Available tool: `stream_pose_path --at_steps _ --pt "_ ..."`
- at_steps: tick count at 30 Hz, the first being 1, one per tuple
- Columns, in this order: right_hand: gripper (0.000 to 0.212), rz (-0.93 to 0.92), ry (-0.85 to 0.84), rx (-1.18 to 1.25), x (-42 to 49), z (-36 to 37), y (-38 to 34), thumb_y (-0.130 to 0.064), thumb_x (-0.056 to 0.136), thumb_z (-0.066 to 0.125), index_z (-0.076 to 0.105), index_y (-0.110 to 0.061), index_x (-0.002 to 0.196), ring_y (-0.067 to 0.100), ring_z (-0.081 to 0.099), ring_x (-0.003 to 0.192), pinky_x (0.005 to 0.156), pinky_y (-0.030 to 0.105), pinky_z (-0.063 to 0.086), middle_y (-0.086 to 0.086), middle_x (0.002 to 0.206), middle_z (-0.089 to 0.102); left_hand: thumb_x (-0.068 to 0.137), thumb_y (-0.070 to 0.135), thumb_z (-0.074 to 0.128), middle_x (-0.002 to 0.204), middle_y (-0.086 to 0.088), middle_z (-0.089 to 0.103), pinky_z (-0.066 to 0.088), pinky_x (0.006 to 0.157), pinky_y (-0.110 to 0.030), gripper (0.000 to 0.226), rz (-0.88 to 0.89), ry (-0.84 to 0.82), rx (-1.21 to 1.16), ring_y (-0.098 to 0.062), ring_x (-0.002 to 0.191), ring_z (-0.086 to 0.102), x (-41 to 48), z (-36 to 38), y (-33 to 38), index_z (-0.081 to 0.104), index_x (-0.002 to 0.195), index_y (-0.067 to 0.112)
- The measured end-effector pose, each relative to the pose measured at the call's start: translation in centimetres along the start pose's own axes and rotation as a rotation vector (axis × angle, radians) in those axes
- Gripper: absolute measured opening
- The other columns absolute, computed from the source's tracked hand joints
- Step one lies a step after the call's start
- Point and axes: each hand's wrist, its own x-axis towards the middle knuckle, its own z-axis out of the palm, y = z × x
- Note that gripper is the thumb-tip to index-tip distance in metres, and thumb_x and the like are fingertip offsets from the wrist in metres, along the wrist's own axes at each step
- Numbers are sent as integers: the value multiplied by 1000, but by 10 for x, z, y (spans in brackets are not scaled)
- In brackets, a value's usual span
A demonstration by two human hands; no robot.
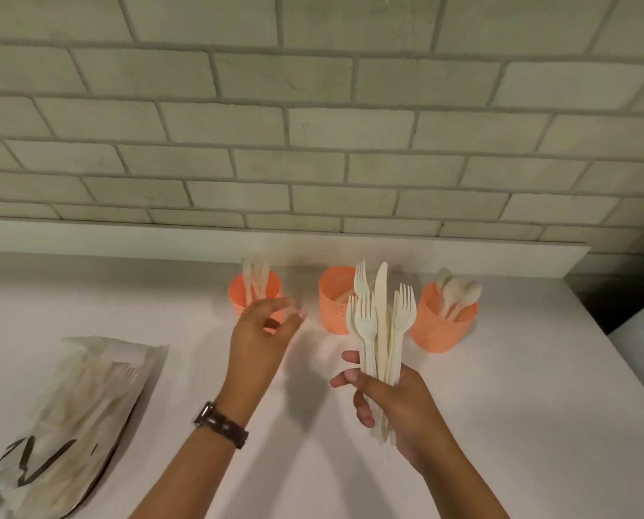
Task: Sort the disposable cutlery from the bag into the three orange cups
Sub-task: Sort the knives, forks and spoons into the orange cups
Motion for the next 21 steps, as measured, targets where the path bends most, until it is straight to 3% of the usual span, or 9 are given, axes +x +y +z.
stream_pose_path --at_steps 2,4,7,11,14,16,19,21 --pt "30 -24 0 -28 -2 1 -1 -12 76 70 63 -7 105 17 43 40 46 27 40 16 82 73 78 33 70 95 17 67 39 63 0 11 -55 -191 -83 1 70 59 -29 7 16 71 88 29" --pt "21 -43 10 -59 -4 2 1 -9 77 71 66 -8 97 18 42 40 46 27 40 10 66 69 74 37 72 90 14 70 41 63 -3 13 -100 -308 -166 2 65 59 -49 13 26 73 84 29" --pt "21 -38 50 -120 -6 5 5 -13 71 66 68 -10 92 19 43 40 48 29 41 6 48 52 69 40 76 85 12 67 40 64 -6 13 -71 -281 -114 -4 74 55 -63 24 26 73 77 30" --pt "15 -61 28 -184 -10 7 6 -2 81 64 68 -13 90 19 45 40 50 28 44 12 56 57 72 29 76 67 11 60 39 62 -12 18 -74 -274 -149 -6 65 49 -65 26 26 66 59 23" --pt "11 -105 -24 -212 -14 4 3 -7 85 65 67 -15 92 16 48 40 52 26 47 4 61 67 75 17 74 62 -2 58 41 54 -17 16 -137 -370 -351 -11 56 49 -64 20 31 71 69 3" --pt "11 -133 -71 -201 -17 1 0 -16 85 67 67 -14 96 16 49 42 54 27 48 8 71 72 77 16 72 61 -13 51 39 52 -17 23 -180 -436 -439 -15 53 42 -63 17 34 68 70 -5" --pt "23 -153 -108 -167 -19 -2 -4 -29 85 65 68 -10 97 17 53 45 54 28 49 12 82 74 81 21 68 53 -3 47 39 61 -16 25 -219 -496 -444 -12 50 39 -60 13 37 68 57 14" --pt "27 -147 -92 -137 -20 -4 -6 -31 86 60 69 -7 93 21 59 49 55 29 51 13 82 74 83 23 65 53 4 50 37 67 -20 20 -248 -508 -458 -8 52 43 -58 12 37 72 64 20"
